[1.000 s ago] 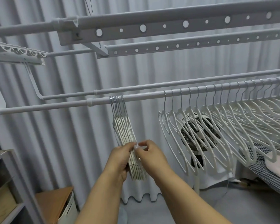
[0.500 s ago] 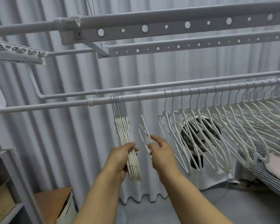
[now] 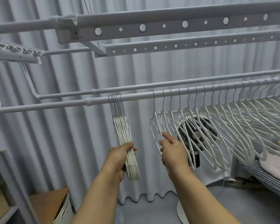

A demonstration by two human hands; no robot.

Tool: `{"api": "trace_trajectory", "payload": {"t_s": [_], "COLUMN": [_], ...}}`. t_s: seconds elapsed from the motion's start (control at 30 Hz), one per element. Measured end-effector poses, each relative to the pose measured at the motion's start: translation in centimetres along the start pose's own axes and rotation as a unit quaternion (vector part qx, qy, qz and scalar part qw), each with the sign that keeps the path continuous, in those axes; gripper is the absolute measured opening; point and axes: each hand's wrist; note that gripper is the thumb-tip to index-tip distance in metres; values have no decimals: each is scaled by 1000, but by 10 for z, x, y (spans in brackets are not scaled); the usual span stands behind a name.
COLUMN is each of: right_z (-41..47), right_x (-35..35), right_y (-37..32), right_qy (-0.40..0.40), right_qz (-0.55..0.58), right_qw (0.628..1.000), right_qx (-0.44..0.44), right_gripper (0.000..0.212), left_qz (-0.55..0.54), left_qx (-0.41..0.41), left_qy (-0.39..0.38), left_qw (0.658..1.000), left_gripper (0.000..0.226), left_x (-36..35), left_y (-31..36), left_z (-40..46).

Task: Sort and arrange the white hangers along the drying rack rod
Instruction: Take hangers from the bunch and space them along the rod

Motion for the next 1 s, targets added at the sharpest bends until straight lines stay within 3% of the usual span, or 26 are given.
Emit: {"api": "trace_trajectory", "payload": {"t_s": [0.3,0.53,0.6,0.7,0.8,0.87,1.0], "right_z": [-4,-11,-17,-28,-36,-39,-43], "right_x": [-2,0,3,2,-9,-18,-33], "right_y": [1,-5,-9,-16,-21,-24,-24], "right_qy": [6,25,42,115,160,101,-54], "right_qz": [-11,-98,-216,-386,-372,-331,-279], "right_qw": [1000,994,973,901,867,884,943], "right_qx": [-1,29,67,158,291,315,175], "right_gripper": [39,42,45,47,39,35,31], "left_qz": [8,16,20,26,32,32,25], "left_qx": [0,-1,1,3,3,3,-7], "left_qy": [-1,1,1,-3,-9,-19,-39], "left_qw": [1000,1000,1000,1000,999,999,999], "left_gripper": [26,27,26,25,23,25,30], "left_x": [0,-2,-2,-3,-2,0,4], "left_y": [1,1,1,2,2,3,4], "left_z": [0,-1,-2,-4,-6,-7,-9]}}
Point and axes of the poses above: each hand's wrist, its own z-axis towards the middle knuckle, its own x-axis out of the back of the hand, y = z × x
